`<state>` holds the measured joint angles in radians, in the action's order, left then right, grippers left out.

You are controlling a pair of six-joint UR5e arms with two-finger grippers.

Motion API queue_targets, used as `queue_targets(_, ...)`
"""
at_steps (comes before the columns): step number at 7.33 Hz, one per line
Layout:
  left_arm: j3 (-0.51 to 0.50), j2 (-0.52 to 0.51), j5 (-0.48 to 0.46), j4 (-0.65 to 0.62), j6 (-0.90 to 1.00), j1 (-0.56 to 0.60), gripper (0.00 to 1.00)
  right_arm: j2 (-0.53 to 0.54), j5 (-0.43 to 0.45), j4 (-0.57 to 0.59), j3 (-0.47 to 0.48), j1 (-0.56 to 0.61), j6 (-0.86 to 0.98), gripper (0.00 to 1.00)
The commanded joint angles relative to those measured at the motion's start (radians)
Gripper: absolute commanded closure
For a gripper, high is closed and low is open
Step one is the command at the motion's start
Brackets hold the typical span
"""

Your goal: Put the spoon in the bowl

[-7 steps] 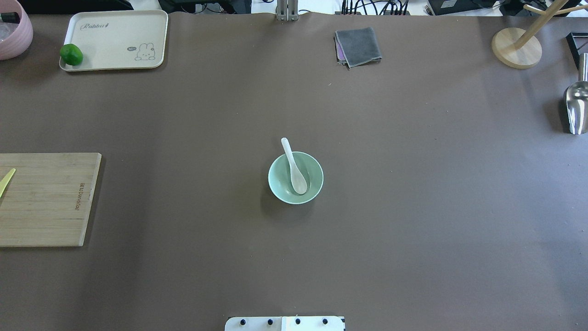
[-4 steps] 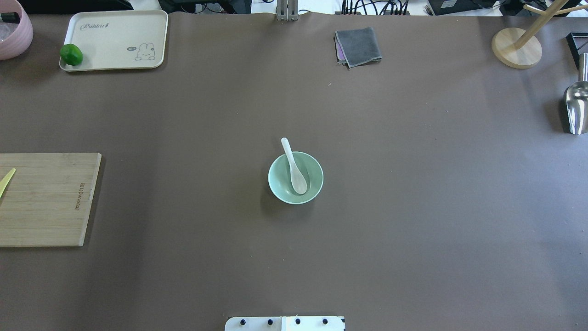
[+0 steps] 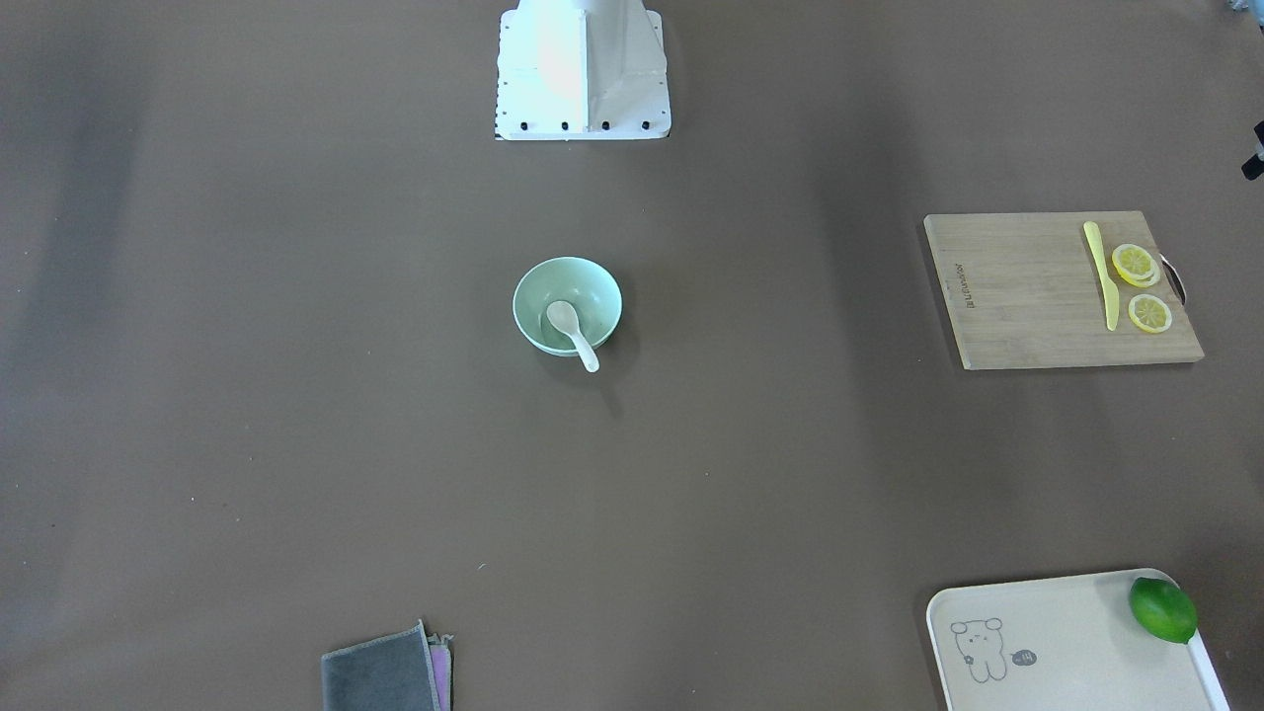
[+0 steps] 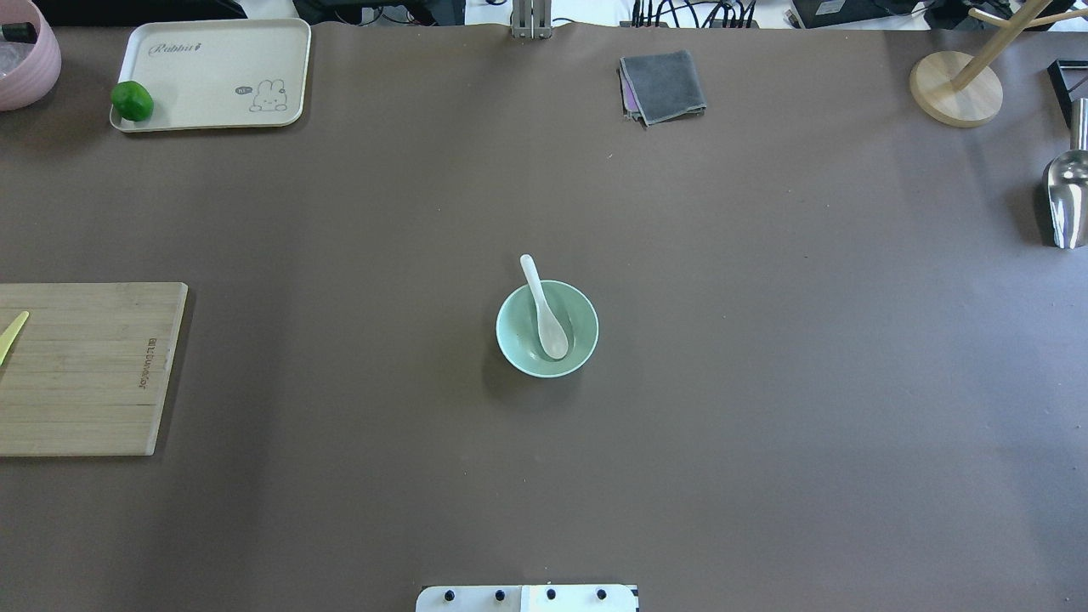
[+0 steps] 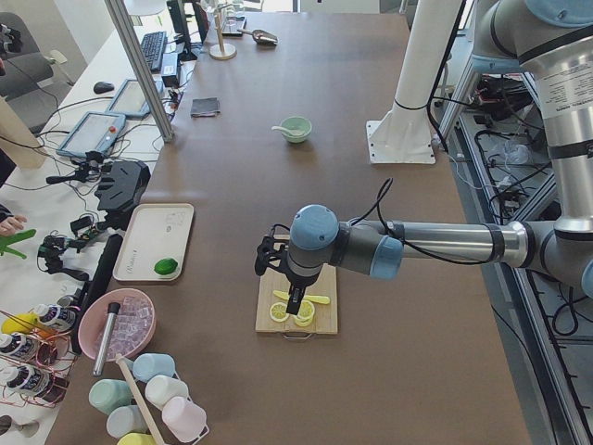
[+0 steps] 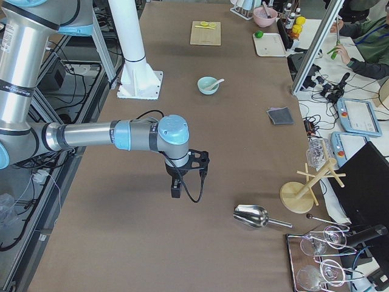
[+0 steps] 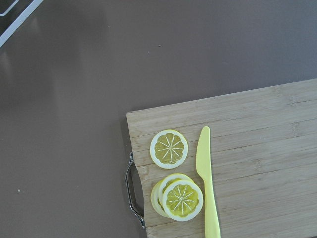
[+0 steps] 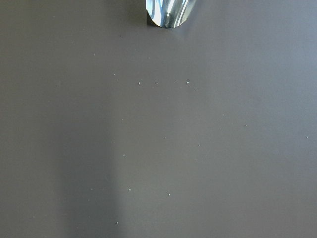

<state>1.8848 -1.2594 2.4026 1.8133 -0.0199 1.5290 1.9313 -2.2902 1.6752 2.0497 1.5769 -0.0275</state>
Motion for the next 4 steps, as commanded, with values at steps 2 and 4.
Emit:
queue_targets(2,-0.001,0.0,0.007,0.001,0.0,0.0,0.02,0.0,-0.021,-0.002,0.0,0.0,0.0,0.0)
queue_targets(4,0.005,0.006,0.009,0.001,0.0,0.0,0.02,0.003,-0.022,-0.002,0.0,0.0,0.001,0.0)
